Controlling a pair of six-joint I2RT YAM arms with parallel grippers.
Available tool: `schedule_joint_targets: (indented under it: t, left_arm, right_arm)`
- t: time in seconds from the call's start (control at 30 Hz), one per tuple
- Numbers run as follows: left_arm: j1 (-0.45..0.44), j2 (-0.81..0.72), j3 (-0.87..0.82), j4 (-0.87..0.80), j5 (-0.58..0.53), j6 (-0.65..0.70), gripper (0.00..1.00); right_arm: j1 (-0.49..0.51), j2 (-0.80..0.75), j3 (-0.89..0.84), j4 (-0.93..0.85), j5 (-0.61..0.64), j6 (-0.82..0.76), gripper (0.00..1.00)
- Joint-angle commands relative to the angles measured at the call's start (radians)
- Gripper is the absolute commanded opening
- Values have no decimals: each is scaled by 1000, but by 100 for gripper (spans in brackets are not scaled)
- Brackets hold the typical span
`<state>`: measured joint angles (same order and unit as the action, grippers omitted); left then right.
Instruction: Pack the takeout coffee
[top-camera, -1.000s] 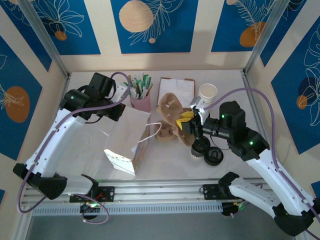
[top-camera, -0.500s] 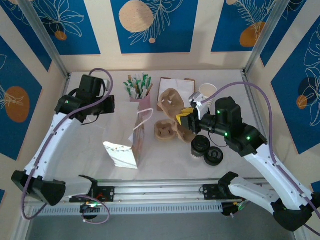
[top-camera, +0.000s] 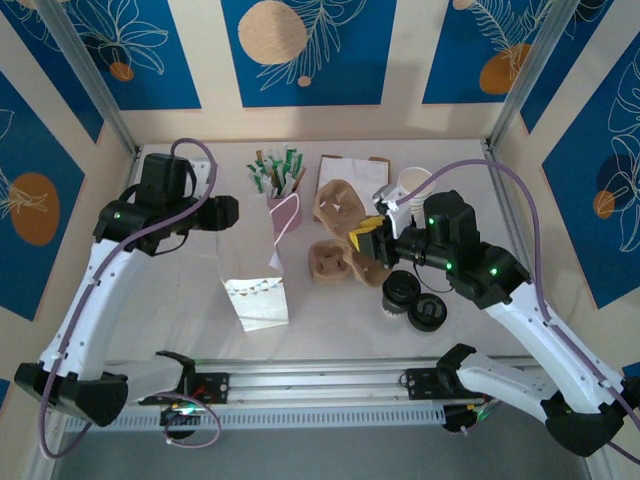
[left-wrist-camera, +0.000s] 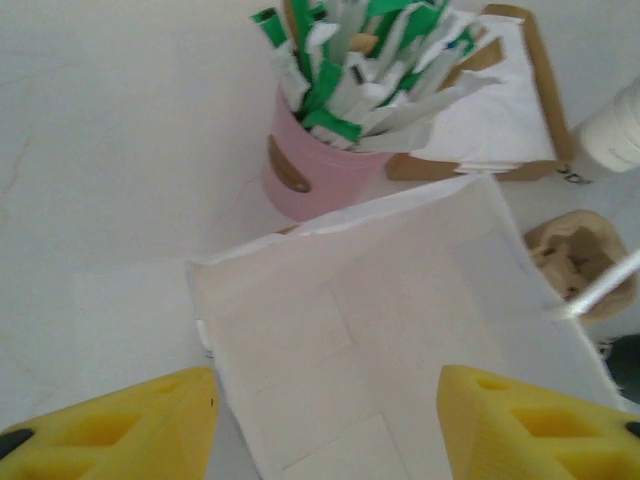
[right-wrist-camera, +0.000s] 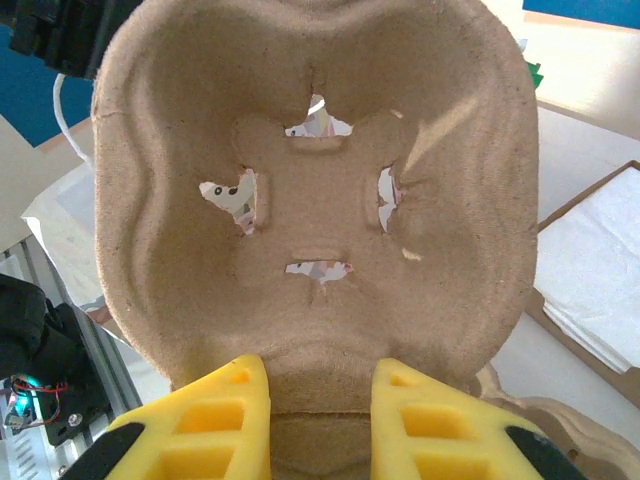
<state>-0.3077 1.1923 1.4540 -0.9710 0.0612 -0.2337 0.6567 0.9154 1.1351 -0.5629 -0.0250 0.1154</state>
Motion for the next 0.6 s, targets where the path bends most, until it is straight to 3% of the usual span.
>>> schedule_joint_targets:
  t: [0.0,0.3,0.43,0.57]
  left_arm:
    - [8,4,44,-44,-143,-5,59]
    - [12,-250,0,174,-149,-95,78]
    - [12,-375,-58,175,-331,-152,68]
    - [13,-475,-154,85,-442,-214,59]
  right_arm:
    - [19,10,58,-13,28,33,9]
    - [71,65,151,-75,116,134,9]
    - [113,99,195,-108,140,160,8]
    - [190,112,231,-102,214,152,6]
